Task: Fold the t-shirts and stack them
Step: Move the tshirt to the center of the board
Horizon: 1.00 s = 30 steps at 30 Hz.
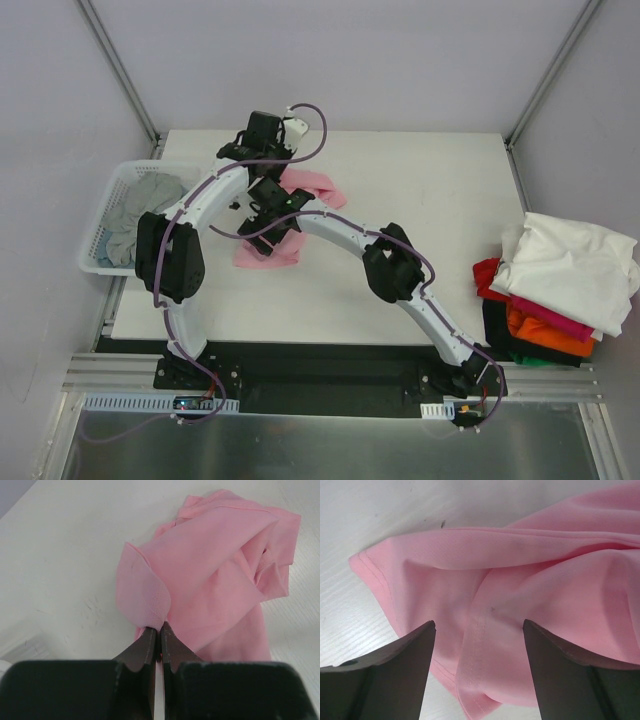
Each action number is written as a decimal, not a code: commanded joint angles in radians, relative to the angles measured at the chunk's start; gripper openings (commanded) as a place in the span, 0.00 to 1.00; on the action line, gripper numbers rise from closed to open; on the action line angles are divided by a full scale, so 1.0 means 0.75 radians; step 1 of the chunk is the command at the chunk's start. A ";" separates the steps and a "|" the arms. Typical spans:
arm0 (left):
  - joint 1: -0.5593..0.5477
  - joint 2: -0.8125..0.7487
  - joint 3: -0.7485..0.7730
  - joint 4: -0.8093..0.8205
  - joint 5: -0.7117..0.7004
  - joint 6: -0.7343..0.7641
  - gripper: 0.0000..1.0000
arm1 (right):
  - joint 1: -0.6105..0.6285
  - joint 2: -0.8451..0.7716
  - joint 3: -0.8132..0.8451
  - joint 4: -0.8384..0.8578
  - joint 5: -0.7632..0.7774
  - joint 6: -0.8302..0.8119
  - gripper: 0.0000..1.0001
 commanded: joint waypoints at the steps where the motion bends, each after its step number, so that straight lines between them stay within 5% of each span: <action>1: -0.013 -0.053 -0.025 0.045 0.017 -0.013 0.00 | -0.009 -0.015 0.031 -0.006 -0.027 -0.008 0.73; 16: -0.013 -0.084 -0.136 0.087 0.030 -0.039 0.00 | -0.007 -0.007 -0.074 -0.004 -0.068 0.048 0.62; 19: -0.013 -0.094 -0.140 0.087 0.026 -0.031 0.00 | -0.005 -0.017 -0.072 -0.012 -0.066 0.036 0.51; 26: -0.013 -0.102 -0.146 0.090 0.036 -0.039 0.00 | -0.005 -0.056 -0.084 -0.046 -0.041 0.029 0.01; 30: -0.013 -0.104 -0.152 0.090 0.036 -0.050 0.00 | -0.005 -0.088 -0.125 -0.073 -0.023 0.031 0.01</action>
